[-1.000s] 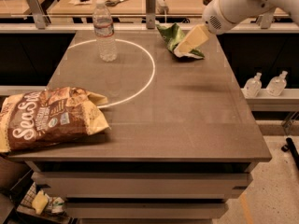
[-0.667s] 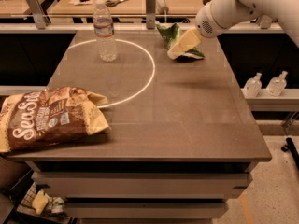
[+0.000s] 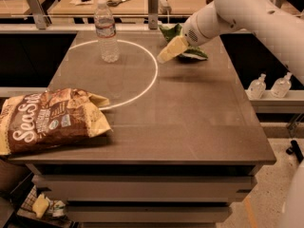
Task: Move green jalapeno chip bag near brown chip bag
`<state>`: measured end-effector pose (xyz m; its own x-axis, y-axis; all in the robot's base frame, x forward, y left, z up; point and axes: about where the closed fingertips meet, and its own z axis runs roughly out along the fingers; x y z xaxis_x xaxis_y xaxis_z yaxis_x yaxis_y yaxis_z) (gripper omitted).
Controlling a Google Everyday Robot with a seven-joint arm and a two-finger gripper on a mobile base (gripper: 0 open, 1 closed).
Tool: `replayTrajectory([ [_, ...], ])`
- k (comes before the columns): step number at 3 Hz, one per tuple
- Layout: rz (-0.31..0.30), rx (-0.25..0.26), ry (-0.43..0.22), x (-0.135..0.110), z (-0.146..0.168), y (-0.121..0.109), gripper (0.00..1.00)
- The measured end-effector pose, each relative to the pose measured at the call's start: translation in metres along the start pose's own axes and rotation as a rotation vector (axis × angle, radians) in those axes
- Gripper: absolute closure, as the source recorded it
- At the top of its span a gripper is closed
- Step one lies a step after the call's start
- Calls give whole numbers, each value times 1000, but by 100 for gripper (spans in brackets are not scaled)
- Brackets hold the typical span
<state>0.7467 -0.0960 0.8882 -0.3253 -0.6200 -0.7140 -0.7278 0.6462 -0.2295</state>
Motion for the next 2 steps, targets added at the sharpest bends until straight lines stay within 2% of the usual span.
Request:
replayTrajectory([
  [1,17,7,-14,3,24,-3,0],
  [2,25,52,-1,15,36,-16,0],
])
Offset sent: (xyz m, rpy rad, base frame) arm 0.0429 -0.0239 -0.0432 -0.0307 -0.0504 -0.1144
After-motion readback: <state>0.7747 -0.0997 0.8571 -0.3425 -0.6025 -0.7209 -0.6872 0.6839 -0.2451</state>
